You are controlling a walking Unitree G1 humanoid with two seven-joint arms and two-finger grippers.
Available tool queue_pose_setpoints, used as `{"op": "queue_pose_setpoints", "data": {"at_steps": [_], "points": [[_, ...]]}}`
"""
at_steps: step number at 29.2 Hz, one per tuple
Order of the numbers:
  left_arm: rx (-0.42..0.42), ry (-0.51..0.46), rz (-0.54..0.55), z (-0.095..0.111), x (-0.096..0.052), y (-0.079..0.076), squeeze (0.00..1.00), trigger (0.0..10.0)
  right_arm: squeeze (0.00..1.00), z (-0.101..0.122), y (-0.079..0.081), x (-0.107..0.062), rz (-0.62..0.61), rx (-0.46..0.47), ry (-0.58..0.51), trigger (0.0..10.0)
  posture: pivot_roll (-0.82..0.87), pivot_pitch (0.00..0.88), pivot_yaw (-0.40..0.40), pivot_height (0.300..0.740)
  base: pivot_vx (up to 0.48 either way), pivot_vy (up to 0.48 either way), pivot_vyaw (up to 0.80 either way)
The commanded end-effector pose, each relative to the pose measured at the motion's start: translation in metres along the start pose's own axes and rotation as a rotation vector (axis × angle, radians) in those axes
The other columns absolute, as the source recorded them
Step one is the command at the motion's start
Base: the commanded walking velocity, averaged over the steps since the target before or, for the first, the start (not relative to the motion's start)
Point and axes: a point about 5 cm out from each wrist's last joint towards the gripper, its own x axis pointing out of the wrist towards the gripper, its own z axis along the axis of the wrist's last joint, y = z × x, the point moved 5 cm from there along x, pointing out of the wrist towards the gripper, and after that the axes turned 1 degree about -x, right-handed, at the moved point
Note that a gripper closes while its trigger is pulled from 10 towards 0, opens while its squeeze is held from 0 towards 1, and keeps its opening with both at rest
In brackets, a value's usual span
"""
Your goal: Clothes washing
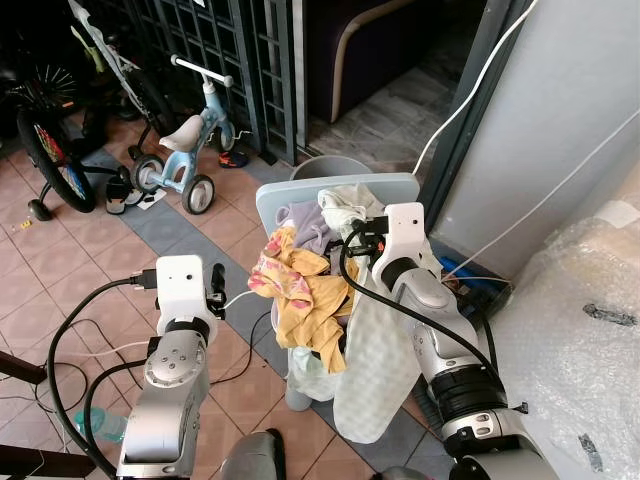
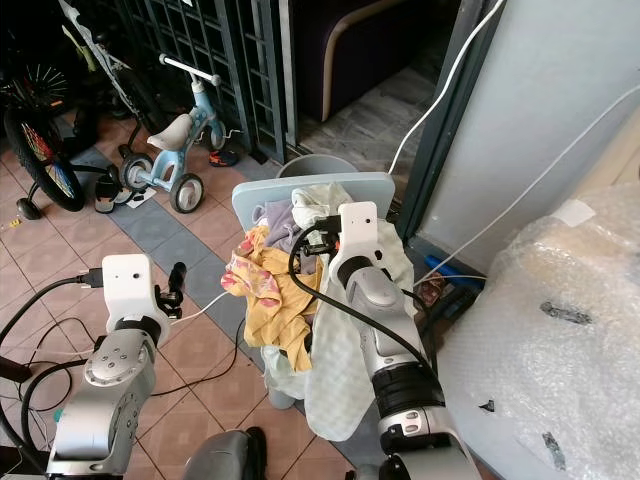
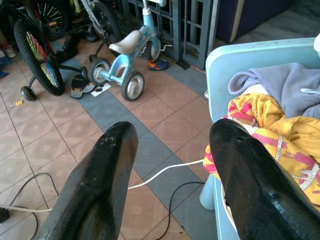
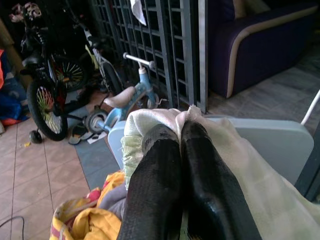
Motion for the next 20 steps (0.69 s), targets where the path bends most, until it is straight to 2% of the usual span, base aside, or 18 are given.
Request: {"op": "queue_pose_setpoints", "data": {"at_steps": [1,2,4,6,7,8,13,17,20], "points": [[0.010,-0.006,0.017,-0.001,0.001,0.001,0.00,10.0,0.00,0.032,-0.006,-0.003,-0.034,-0.017,-0.129,0.0,0.06,0.050,0.022,0.740,0.000,0.000,0.00],[0.007,-0.015,0.011,0.000,0.001,0.000,0.00,10.0,0.00,0.042,-0.010,-0.006,-0.044,-0.029,-0.164,0.0,0.05,0.049,0.022,0.740,0.000,0.000,0.00],[0.005,-0.020,0.008,0.000,0.002,-0.002,0.00,10.0,0.00,0.044,-0.011,-0.008,-0.046,-0.028,-0.170,0.0,0.05,0.049,0.023,0.740,0.000,-0.129,0.00],[-0.002,-0.024,0.003,0.000,0.003,-0.004,0.00,10.0,0.00,0.043,-0.014,-0.010,-0.051,-0.027,-0.166,2.2,0.05,0.049,0.025,0.740,0.000,-0.262,0.00],[-0.003,-0.027,-0.001,0.001,0.004,-0.005,0.00,10.0,0.00,0.040,-0.015,-0.012,-0.054,-0.028,-0.156,7.2,0.05,0.049,0.025,0.740,0.000,-0.262,0.00],[-0.002,-0.027,-0.003,0.001,0.004,-0.005,0.00,10.0,0.00,0.040,-0.015,-0.012,-0.054,-0.028,-0.154,10.0,0.05,0.047,0.026,0.740,0.000,-0.266,0.00],[0.000,-0.033,-0.007,0.001,0.004,-0.006,0.00,10.0,0.00,0.042,-0.013,-0.013,-0.055,-0.049,-0.167,10.0,0.05,0.045,0.027,0.740,0.000,-0.323,0.00],[-0.001,-0.034,-0.005,0.000,0.005,-0.006,0.00,10.0,0.00,0.059,-0.014,-0.013,-0.062,-0.160,-0.234,10.0,0.05,0.043,0.026,0.740,0.000,-0.368,0.00],[-0.001,-0.035,-0.005,0.000,0.005,-0.006,0.00,10.0,0.00,0.060,-0.014,-0.013,-0.062,-0.165,-0.235,10.0,0.05,0.042,0.025,0.740,0.000,-0.369,0.00]]}}
